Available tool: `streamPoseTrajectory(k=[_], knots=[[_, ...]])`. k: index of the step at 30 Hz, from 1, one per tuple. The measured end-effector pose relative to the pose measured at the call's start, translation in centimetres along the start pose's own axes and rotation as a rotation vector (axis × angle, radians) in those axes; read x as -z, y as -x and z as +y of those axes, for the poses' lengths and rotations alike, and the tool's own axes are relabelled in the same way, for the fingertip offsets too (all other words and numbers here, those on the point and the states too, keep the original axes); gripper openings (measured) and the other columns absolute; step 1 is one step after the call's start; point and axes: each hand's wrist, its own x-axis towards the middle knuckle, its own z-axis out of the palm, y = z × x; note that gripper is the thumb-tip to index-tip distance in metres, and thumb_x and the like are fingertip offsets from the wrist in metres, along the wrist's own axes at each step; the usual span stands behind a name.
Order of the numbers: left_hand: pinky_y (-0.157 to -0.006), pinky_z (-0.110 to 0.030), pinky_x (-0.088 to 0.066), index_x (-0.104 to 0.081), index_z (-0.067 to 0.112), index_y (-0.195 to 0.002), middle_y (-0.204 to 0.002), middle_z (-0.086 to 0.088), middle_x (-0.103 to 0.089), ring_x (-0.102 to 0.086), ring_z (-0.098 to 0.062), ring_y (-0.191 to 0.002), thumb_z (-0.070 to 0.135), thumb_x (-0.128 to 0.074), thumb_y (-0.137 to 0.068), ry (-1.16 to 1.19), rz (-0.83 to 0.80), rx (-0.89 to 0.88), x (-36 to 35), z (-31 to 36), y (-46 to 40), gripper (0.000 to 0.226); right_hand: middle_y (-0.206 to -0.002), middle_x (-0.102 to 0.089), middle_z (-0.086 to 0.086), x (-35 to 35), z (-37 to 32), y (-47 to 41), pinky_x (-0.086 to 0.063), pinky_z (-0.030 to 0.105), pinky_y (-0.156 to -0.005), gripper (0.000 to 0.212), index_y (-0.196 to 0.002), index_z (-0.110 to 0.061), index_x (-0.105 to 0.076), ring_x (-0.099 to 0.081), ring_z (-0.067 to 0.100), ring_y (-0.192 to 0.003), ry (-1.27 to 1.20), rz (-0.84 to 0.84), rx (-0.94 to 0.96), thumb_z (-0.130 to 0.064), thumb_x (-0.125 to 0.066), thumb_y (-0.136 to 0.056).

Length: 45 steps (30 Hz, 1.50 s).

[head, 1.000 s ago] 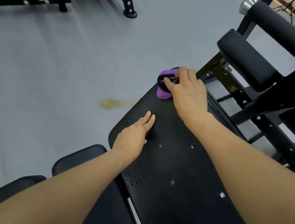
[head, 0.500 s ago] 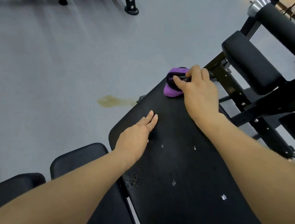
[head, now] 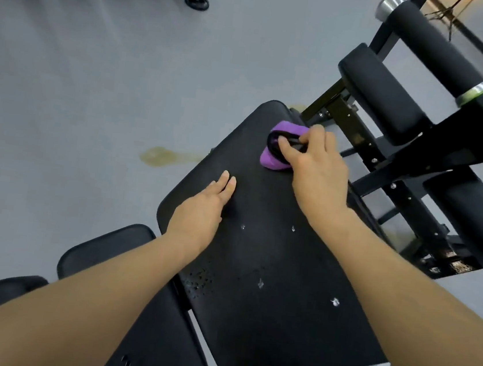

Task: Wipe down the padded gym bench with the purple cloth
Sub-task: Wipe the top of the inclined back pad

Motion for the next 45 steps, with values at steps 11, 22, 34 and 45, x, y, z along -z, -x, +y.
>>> streamPoseTrajectory(k=[11,22,34,45], knots=[[-0.068,-0.023,-0.039,-0.003,0.027,-0.151,-0.157,0.015,0.009,-0.024,-0.011,-0.142,0.000,-0.044,-0.095,-0.017,0.001,0.011,-0.1,0.1,0.1,0.075,-0.095,-0.057,0.018,0.8,3.1,10.7,-0.046,0.032,-0.053,0.064,-0.114,-0.010,-0.067,-0.051,0.033,-0.080,-0.014,0.055,-0.011,0.016,-0.071,-0.056],[-0.068,-0.023,-0.039,-0.003,0.024,-0.151,-0.158,0.011,0.008,-0.026,-0.012,-0.141,0.007,-0.048,-0.095,-0.061,-0.005,-0.003,0.0,0.3,0.2,0.073,-0.108,-0.054,0.023,0.1,0.1,3.7,-0.047,0.038,-0.057,0.058,-0.125,-0.011,-0.059,-0.053,0.039,-0.093,-0.049,0.000,0.049,0.009,-0.059,-0.071],[-0.066,-0.022,-0.038,-0.003,0.029,-0.150,-0.157,0.016,0.009,-0.021,-0.010,-0.143,0.007,-0.049,-0.095,-0.007,0.010,-0.025,-0.6,-0.4,-0.1,0.075,-0.117,-0.050,0.022,-0.8,-1.4,-0.9,-0.045,0.035,-0.059,0.057,-0.128,-0.017,-0.056,-0.049,0.039,-0.104,0.002,-0.008,0.030,0.004,-0.065,-0.076],[-0.109,-0.031,-0.033,0.000,0.031,-0.150,-0.158,0.013,0.009,-0.017,-0.013,-0.144,0.019,-0.048,-0.096,0.115,0.035,-0.041,-1.7,-2.4,1.3,0.073,-0.095,-0.059,0.018,-0.5,-0.6,8.0,-0.048,0.032,-0.049,0.067,-0.117,-0.011,-0.065,-0.053,0.034,-0.077,-0.006,-0.067,0.270,0.009,-0.069,-0.054]])
